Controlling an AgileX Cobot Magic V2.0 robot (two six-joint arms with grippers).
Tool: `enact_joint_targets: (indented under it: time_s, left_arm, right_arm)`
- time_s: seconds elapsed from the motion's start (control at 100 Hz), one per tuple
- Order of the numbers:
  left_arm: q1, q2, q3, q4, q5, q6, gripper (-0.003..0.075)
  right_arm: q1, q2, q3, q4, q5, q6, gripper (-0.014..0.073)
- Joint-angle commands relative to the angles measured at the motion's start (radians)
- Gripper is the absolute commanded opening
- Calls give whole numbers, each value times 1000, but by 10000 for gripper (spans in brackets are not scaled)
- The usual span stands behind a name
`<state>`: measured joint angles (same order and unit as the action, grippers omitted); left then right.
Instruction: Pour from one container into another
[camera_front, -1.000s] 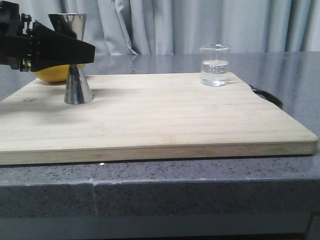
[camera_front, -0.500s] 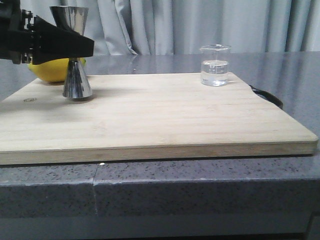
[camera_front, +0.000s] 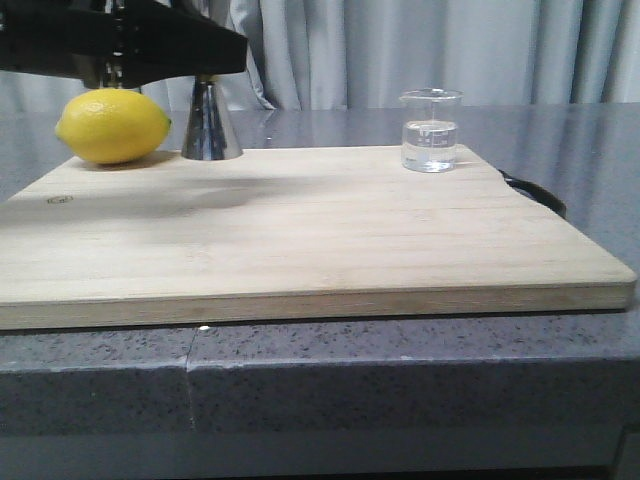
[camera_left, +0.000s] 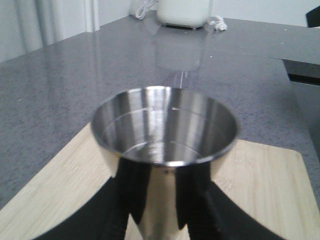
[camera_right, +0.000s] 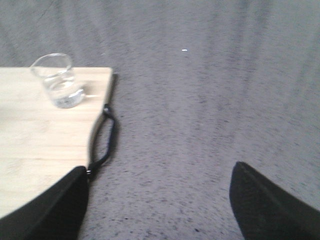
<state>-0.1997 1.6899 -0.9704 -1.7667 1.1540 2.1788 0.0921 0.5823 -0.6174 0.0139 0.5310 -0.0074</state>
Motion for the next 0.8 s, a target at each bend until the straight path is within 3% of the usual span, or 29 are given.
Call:
enact_joint_targets:
  time_s: [0.0,0.35,0.79]
  left_arm:
    - [-35,-35,-43,-75,125,-9,189]
    - [-40,-35,-47,-73,118,8,188]
    - [-40,-35,-47,-73,118,8,188]
  right_arm:
    - [56,44,-36,2,-117,-32,529]
    - [252,265,-36,7,-440,-56,529]
    - [286,676,-25,41,-982,-49,529]
